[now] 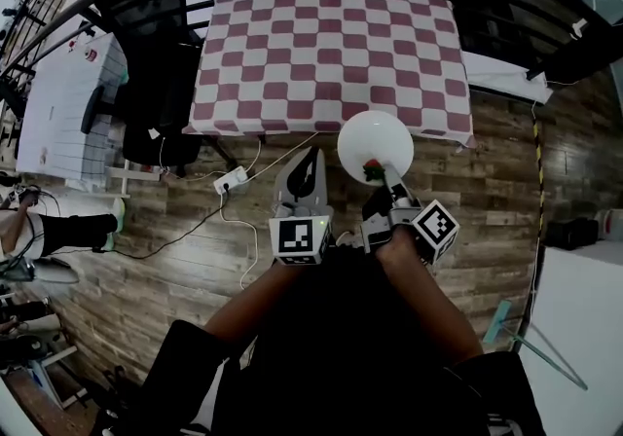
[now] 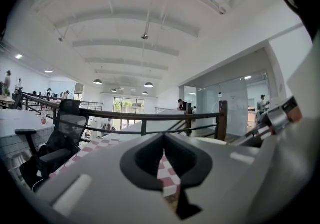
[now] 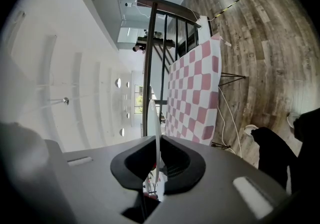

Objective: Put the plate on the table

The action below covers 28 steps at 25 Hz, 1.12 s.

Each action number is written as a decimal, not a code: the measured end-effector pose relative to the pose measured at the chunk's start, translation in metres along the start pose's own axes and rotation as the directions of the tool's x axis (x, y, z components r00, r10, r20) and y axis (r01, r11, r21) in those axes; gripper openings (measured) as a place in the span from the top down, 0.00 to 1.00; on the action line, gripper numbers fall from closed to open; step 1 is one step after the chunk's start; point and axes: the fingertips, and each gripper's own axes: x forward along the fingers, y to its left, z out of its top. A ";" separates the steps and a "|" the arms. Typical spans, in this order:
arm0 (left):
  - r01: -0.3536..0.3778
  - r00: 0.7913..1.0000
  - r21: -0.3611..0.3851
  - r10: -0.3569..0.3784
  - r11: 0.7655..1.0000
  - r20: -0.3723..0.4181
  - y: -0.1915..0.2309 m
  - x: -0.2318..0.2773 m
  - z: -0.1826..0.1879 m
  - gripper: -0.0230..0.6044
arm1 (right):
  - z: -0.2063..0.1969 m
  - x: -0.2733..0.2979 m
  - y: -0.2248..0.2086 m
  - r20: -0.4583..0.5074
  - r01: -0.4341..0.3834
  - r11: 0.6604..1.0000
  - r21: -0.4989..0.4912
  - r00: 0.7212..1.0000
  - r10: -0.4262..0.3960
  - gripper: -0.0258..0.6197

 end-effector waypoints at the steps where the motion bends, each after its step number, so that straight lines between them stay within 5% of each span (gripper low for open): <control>1: 0.000 1.000 -0.003 0.000 1.000 -0.006 0.003 0.007 -0.001 0.95 | 0.001 0.007 0.002 -0.002 0.001 1.000 -0.001 1.000 -0.001 0.93; 11: 0.031 0.999 -0.029 -0.032 0.999 -0.012 0.040 0.088 0.013 0.95 | 0.012 0.086 0.019 -0.011 0.073 0.996 -0.041 0.997 -0.074 0.93; 16: 0.072 0.997 -0.030 -0.073 0.997 -0.029 0.064 0.137 0.015 0.95 | 0.023 0.144 0.035 0.006 0.001 0.999 -0.034 1.000 -0.001 0.93; 23: 0.135 0.988 -0.024 -0.136 0.991 -0.074 0.097 0.191 0.013 0.95 | 0.036 0.202 0.046 0.066 0.079 0.996 -0.040 0.995 -0.076 0.93; 28: 0.172 0.983 -0.042 -0.175 0.984 -0.064 0.124 0.225 0.014 0.95 | 0.030 0.244 0.053 0.086 0.028 0.999 -0.017 0.996 -0.026 0.93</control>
